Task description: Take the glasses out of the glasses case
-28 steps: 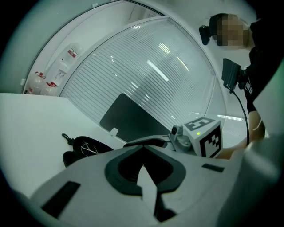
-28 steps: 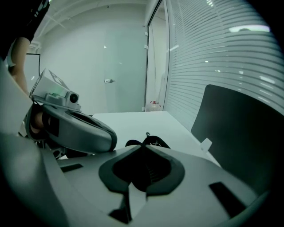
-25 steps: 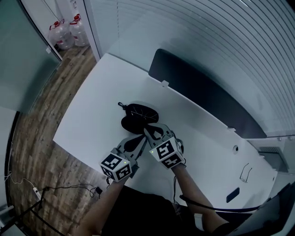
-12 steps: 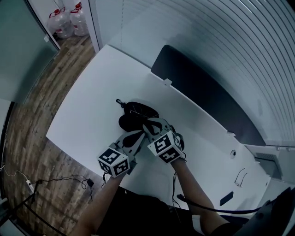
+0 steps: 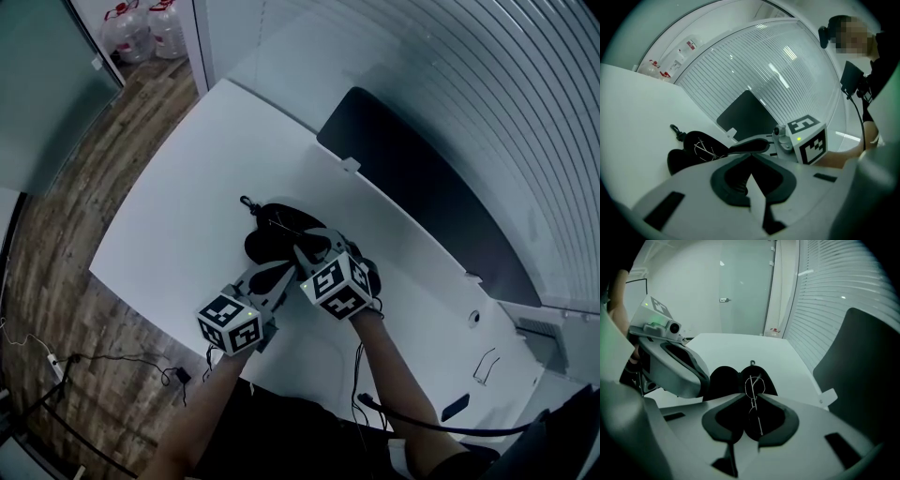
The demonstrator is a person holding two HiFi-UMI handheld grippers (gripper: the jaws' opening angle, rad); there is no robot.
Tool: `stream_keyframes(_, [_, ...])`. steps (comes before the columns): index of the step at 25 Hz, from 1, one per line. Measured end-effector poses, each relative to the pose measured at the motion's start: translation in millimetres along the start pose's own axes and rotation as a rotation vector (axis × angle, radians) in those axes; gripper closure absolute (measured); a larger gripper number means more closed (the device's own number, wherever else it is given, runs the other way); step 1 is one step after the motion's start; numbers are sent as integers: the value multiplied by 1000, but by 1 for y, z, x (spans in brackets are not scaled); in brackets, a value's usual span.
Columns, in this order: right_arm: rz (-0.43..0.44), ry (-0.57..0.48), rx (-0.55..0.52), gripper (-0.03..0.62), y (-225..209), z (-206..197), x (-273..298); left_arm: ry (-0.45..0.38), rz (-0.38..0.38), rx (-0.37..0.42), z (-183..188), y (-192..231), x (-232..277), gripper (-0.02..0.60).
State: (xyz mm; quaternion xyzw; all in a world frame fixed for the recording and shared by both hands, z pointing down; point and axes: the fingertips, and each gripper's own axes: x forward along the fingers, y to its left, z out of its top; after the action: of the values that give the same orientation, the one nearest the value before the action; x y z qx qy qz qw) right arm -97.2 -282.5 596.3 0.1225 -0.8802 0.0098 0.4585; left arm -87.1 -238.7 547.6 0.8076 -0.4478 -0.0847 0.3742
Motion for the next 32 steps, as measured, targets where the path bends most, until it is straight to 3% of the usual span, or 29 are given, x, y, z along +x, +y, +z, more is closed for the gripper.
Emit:
stream_keyframes(7, [16,68,-58,520,0,-3,13,-18,1,-19,5,-1,8,571])
stream_keyframes(23, [52,163,-59,520,-8,-12,30,-30,26,-66,3,9,12,571])
stream_keyframes(32, [65,214,-142,522,-10,-17,37,-23,29,-71,4,13,13,571])
